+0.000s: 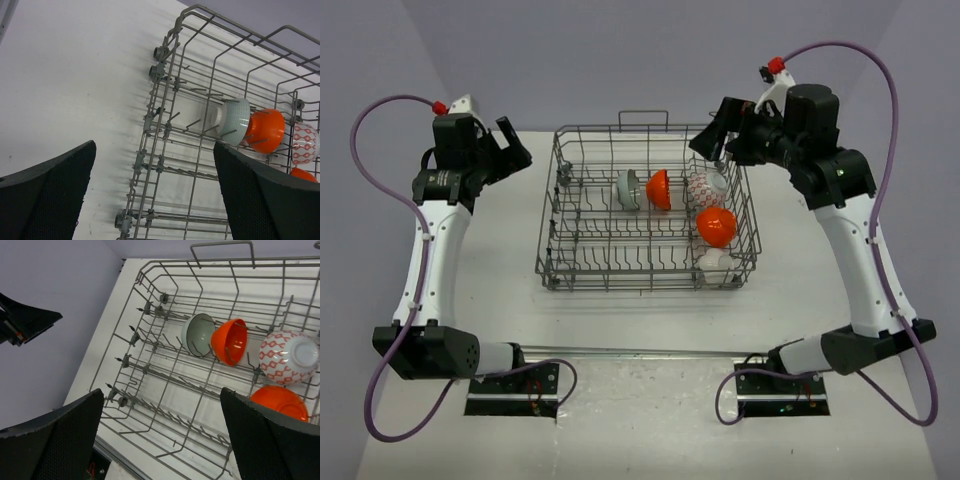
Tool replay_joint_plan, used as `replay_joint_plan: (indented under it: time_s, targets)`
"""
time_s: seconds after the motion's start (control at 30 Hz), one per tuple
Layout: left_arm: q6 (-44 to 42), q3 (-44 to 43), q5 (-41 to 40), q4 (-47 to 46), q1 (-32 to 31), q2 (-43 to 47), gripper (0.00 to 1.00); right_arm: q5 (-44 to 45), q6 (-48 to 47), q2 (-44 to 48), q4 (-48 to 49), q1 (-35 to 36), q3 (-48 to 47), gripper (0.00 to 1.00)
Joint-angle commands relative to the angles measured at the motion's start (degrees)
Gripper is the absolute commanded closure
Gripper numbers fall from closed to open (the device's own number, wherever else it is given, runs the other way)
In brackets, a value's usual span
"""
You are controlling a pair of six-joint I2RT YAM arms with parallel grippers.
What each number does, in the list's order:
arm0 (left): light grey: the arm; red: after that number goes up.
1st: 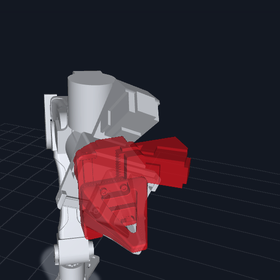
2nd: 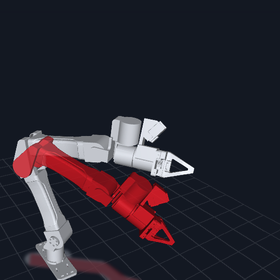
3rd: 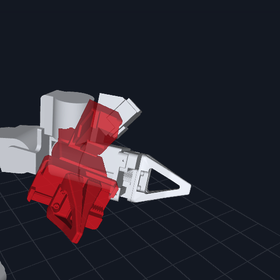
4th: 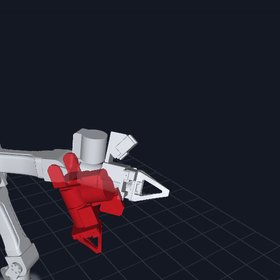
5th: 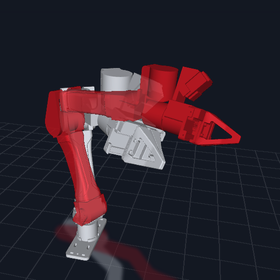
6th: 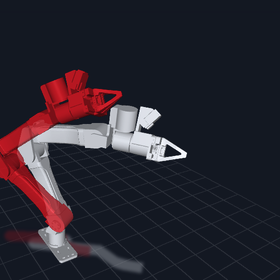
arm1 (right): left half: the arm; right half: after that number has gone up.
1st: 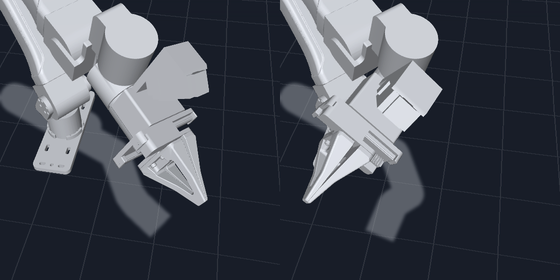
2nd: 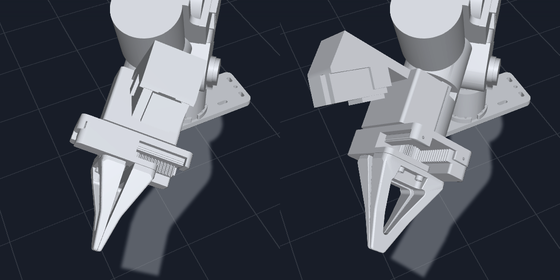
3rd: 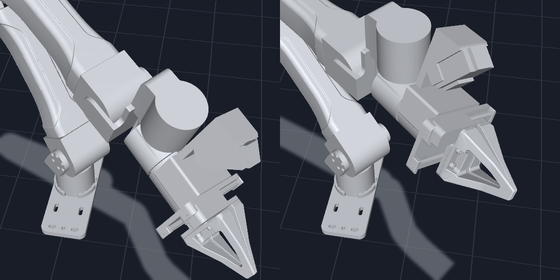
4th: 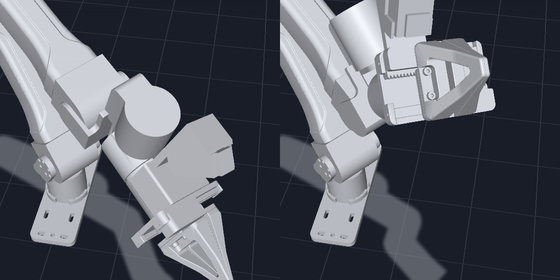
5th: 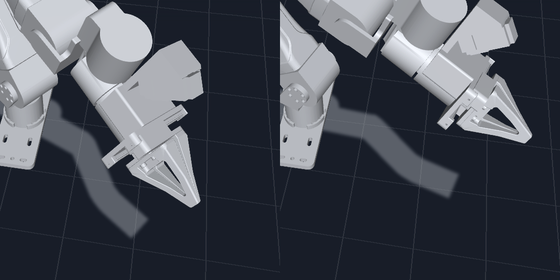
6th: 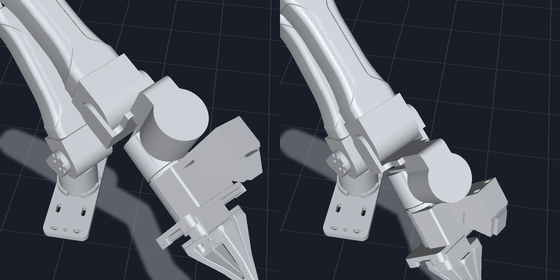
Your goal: Unload the bowls from the dish rack
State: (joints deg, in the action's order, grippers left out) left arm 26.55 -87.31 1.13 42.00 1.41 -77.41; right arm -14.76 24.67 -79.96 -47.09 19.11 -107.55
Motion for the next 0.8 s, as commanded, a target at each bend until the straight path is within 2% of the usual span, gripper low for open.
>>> replay_joint_plan:
  time_s: [0.0, 0.1, 0.13, 0.2, 0.23, 0.37, 0.47, 0.63, 0.77]
  targets:
    - [0.00, 0.56, -0.42, -1.74, -0.35, 2.00, 0.00, -5.00, 2.05, -4.39, 3.23, 0.48, -2.31, 0.01]
    - [0.09, 1.35, -0.42, -1.83, -0.35, 2.08, 0.00, -11.94, 5.29, -8.70, 7.44, 1.10, -4.07, 0.01]
    - [0.17, 1.70, -0.34, -1.92, -0.36, 2.08, 0.00, -14.04, 6.35, -13.33, 7.97, 1.54, -7.21, 0.02]
    - [0.17, 1.96, -0.25, -2.01, -0.44, 2.08, 0.00, -14.76, 8.64, -19.50, 6.23, 3.20, -12.75, 0.10]
    - [0.09, 2.05, -0.42, -2.01, -0.36, 2.08, 0.00, -15.46, 8.91, -25.62, 5.44, 3.91, -18.95, 0.11]
    - [0.00, 2.49, -0.69, -2.18, -0.44, 2.08, 0.00, -16.17, 10.04, -36.21, 6.30, 7.25, -27.44, 0.17]
    - [-0.18, 2.67, -0.77, -2.36, -0.36, 2.17, 0.00, -16.79, 11.37, -40.61, 9.47, 7.43, -26.58, 0.26]
    - [-0.44, 3.19, -0.86, -2.53, -0.36, 2.08, 0.00, -16.17, 10.58, -43.34, 12.37, 7.96, -20.87, 0.32]
    - [-0.18, 4.51, -0.77, -3.06, -0.36, 1.91, 0.00, -14.77, 9.00, -44.75, 12.29, 8.48, -19.11, 0.33]
